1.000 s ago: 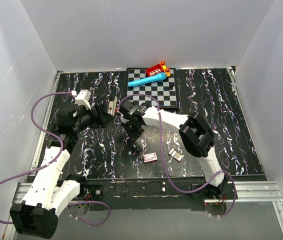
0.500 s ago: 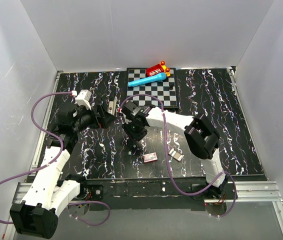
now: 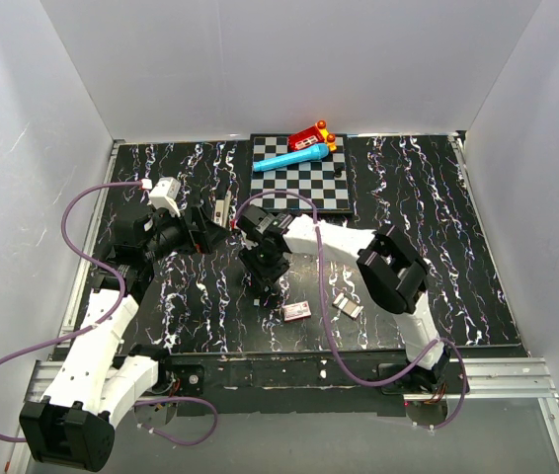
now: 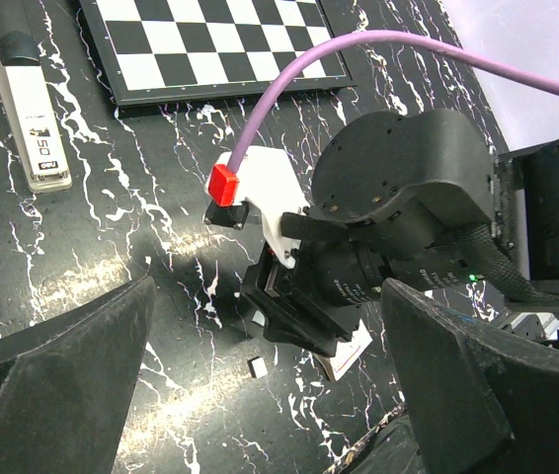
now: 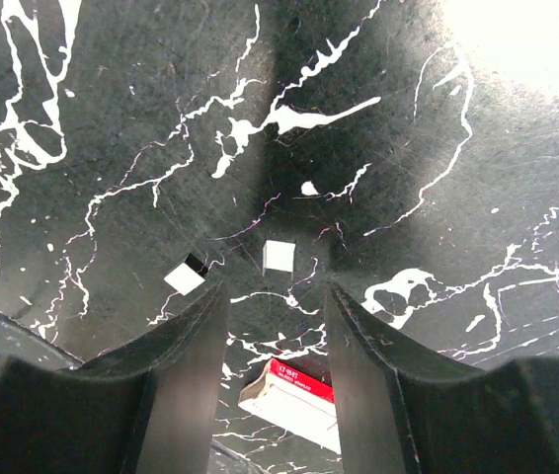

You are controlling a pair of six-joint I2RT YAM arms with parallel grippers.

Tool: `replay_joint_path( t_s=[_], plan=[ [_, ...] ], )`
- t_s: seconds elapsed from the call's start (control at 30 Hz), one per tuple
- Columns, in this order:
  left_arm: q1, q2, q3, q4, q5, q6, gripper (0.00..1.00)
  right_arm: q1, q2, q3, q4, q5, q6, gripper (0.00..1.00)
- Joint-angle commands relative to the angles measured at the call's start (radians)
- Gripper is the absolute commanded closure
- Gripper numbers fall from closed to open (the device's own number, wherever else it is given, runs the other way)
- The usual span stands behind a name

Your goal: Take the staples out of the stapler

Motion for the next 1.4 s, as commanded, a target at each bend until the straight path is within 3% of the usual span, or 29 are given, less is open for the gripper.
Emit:
replay_joint_path(
  t_s=[0.0,0.57,1.37],
  plan=[
    [-0.003,-0.01,0.009,0.001,-0.006,0.005,0.02,0.011,0.021,0.026,0.007,0.019,0.015,0.49],
    [-0.003,-0.013,0.009,-0.002,-0.01,0.004,0.02,0.032,0.066,0.063,-0.012,0.048,0.032,0.55],
    [-0.003,-0.006,0.01,-0.002,-0.003,0.001,0.02,0.044,0.07,0.089,-0.069,0.154,0.045,0.85]
  ],
)
